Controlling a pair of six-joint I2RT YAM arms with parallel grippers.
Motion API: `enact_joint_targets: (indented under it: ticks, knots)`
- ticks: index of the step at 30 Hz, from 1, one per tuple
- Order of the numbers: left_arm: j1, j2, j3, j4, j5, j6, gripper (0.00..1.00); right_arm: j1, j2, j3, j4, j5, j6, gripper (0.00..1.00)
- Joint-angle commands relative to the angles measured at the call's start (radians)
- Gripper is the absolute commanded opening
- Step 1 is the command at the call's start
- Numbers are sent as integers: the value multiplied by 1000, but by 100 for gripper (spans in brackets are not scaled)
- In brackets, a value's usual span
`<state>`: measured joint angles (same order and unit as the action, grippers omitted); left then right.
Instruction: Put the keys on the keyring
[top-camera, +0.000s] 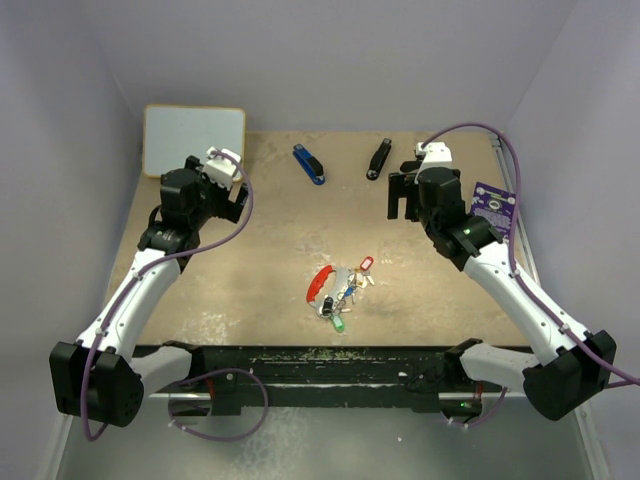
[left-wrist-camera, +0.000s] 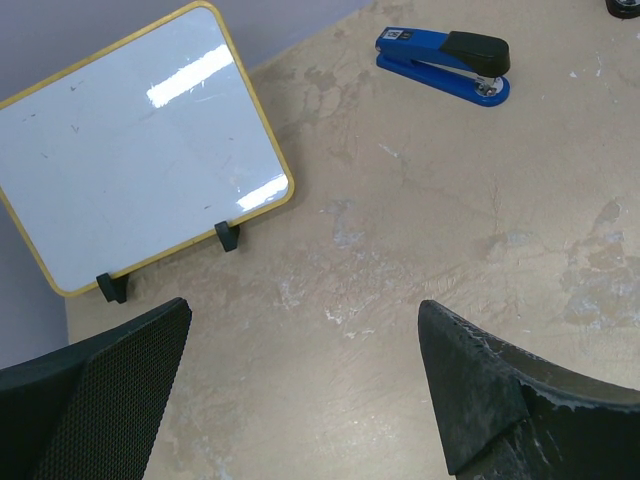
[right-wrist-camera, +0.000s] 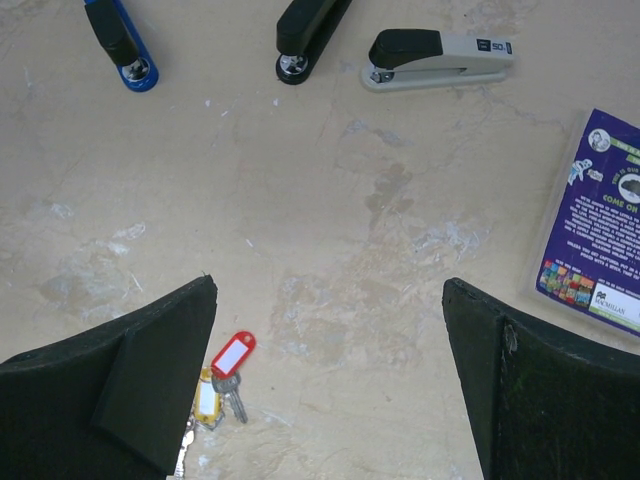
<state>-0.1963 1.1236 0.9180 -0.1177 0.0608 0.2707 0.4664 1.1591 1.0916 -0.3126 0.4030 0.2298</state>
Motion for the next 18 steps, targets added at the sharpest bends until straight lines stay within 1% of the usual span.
enact_joint_targets:
  ticks: [1, 18]
  knots:
    - [10, -16, -4, 50, 13, -25, 98, 3, -15, 8, 20, 23, -20, 100]
    - [12, -15, -7, 56, 17, -28, 98, 3, -20, 1, 28, 2, -33, 100]
